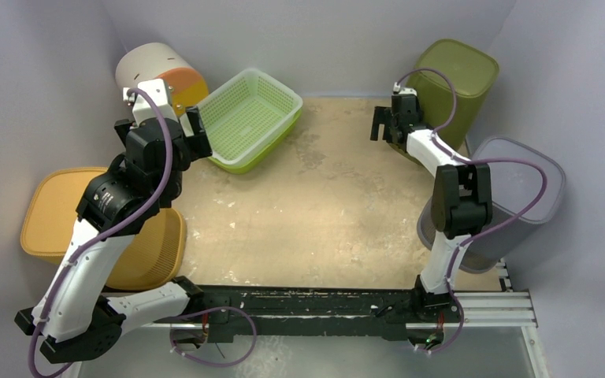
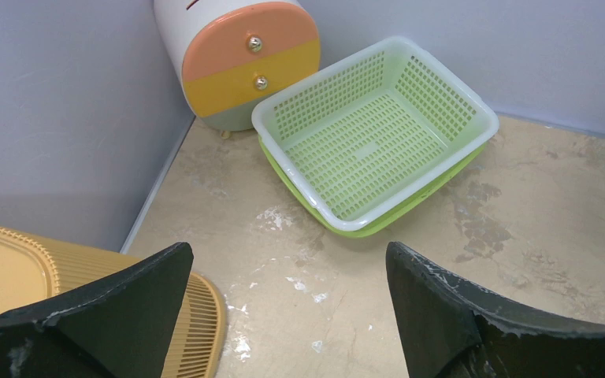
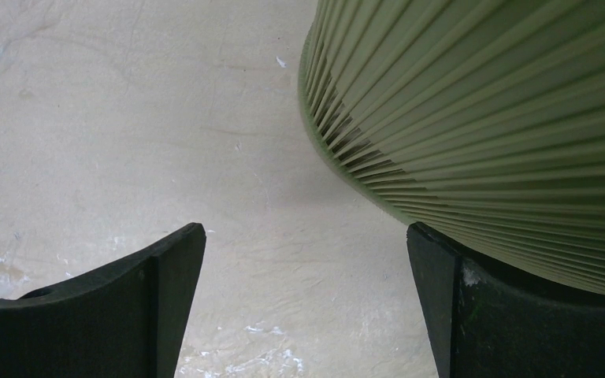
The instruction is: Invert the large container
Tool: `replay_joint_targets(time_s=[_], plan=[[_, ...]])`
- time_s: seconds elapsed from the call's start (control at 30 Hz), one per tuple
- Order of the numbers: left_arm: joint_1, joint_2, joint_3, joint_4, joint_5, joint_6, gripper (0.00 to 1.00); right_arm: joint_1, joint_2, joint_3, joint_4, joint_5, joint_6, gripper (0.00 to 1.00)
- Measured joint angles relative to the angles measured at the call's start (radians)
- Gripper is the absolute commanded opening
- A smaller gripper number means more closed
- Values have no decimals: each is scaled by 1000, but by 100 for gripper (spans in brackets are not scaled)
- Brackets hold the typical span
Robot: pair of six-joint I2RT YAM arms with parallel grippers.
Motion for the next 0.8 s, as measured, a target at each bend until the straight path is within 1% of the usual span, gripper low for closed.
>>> replay_joint_targets(time_s=[0.1,0.2,0.27,0.3,0.33,0.43,0.53,0.6,0.7,0.8], plan=[[0,3,-5,0,1,0,90,16,-24,0,-16,-6,-26,100],[0,13,-4,-2,2,0,90,78,-87,1,-23,-17,-65,100],[0,29,10,-10,6,0,90,166,-129,35,-40,-32,-97,100],[0,38,21,-13,9,0,90,203,-135,87,-47,-63,-116,99],[0,50,39,-15,15,0,90,242,-135,101,-45,-75,-121,97],[0,78,90,-14,36,0,90,341,-127,198,-48,-176,-155,94],[0,85,127,-6,58,0,90,394,-84,305,-48,-288,-180,89],[0,83,138,0,69,-1,90,407,-21,393,-56,-336,-180,89],[0,77,138,4,85,-3,90,417,85,489,-51,-337,-140,88],[0,65,121,16,95,-8,90,427,168,497,-42,-291,-49,88]])
